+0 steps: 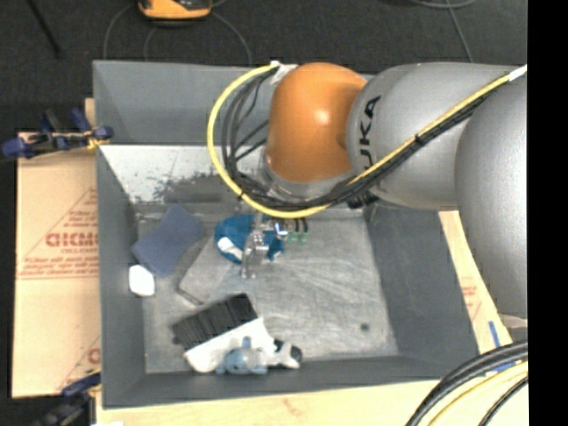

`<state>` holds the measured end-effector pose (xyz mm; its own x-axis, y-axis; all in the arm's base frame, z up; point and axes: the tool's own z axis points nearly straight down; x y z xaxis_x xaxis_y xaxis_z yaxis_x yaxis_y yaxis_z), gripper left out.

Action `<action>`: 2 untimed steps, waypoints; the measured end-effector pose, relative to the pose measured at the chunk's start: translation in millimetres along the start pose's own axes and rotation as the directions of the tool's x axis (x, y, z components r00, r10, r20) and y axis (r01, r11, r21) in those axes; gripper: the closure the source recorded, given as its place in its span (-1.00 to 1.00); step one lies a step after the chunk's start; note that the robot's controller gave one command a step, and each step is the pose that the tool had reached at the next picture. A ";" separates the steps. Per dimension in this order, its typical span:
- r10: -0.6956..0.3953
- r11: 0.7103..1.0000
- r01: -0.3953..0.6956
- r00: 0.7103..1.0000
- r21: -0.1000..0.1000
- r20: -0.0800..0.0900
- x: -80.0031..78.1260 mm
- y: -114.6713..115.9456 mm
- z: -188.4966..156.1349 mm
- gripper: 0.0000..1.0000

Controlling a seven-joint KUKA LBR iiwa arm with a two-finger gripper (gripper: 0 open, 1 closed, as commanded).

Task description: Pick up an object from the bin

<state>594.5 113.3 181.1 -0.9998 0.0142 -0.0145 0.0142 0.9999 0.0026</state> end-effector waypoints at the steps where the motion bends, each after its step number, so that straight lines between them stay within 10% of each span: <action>1: -0.002 1.000 0.002 1.000 0.008 -0.031 3.2 15.9 -8.1 1.00; 2: -0.015 1.000 0.015 1.000 0.004 -0.020 9.7 19.8 -66.6 1.00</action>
Offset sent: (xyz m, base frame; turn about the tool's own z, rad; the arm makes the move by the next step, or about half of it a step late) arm -0.0131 0.0185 0.0802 -0.0175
